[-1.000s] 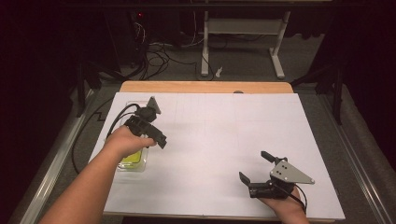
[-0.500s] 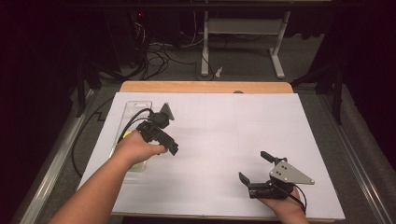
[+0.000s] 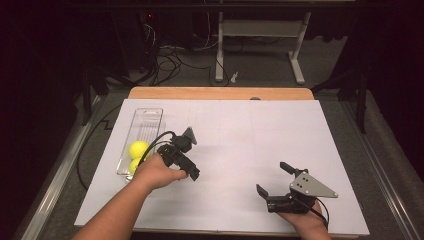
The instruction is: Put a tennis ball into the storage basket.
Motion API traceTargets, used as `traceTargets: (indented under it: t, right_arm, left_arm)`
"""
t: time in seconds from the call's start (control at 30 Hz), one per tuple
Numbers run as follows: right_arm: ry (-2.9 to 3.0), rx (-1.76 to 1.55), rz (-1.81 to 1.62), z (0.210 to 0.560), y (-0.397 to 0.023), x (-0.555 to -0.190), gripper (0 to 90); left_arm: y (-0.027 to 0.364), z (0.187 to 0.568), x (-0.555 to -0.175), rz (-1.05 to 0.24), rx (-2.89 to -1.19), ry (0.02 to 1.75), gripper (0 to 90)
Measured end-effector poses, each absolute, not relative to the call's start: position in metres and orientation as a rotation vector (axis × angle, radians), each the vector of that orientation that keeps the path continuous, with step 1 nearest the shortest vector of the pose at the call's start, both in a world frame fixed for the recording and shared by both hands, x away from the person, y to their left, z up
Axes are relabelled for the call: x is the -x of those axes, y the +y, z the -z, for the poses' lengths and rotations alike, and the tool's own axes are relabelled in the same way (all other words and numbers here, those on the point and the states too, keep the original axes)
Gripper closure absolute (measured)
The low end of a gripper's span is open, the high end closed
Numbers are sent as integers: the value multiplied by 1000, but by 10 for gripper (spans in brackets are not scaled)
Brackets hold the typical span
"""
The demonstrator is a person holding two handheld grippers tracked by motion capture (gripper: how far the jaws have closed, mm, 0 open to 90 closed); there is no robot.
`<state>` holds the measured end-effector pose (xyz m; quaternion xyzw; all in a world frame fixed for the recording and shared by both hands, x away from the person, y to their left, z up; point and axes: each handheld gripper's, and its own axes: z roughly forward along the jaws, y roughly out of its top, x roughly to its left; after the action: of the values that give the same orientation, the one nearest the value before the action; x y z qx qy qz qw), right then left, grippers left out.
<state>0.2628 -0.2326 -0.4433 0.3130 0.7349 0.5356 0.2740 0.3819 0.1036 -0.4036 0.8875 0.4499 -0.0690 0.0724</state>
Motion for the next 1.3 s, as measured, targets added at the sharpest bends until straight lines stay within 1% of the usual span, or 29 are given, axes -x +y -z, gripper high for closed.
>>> traceTargets:
  t: [0.2, 0.4, 0.5, 0.57, 0.63, 0.83, 0.93, 1.0, 1.07, 1.3]
  right_arm:
    - [1979, -839, -1441, 443, -232, -263, 1]
    - [1985, -840, -1438, 444, -232, -263, 1]
    - [1985, -841, -1439, 444, -231, -263, 1]
    - [1982, -839, -1441, 444, -232, -262, 1]
    - [1983, -842, -1441, 444, -232, -262, 1]
    - [1985, -840, -1439, 444, -231, -262, 1]
    - [1983, -843, -1438, 445, -232, -262, 1]
    - [1981, -848, -1440, 445, -232, -262, 1]
    - [1980, -848, -1439, 444, -233, -262, 1]
    - [1976, -861, -1439, 445, -235, -262, 1]
  left_arm:
    - [101, 419, -378, 220, -2671, 1337, 6]
    - [103, 431, -376, 194, -2665, 1341, 6]
    - [106, 431, -373, 166, -2626, 1323, 7]
    - [109, 432, -370, 170, -2599, 1301, 7]
    - [112, 432, -366, 141, -2580, 1269, 6]
    - [119, 433, -355, 108, -2462, 1224, 7]
    - [121, 435, -349, 61, -2432, 1184, 7]
    - [123, 436, -346, 68, -2388, 1163, 7]
    - [125, 435, -342, 38, -2365, 1125, 7]
    - [133, 440, -330, -16, -2261, 1084, 8]
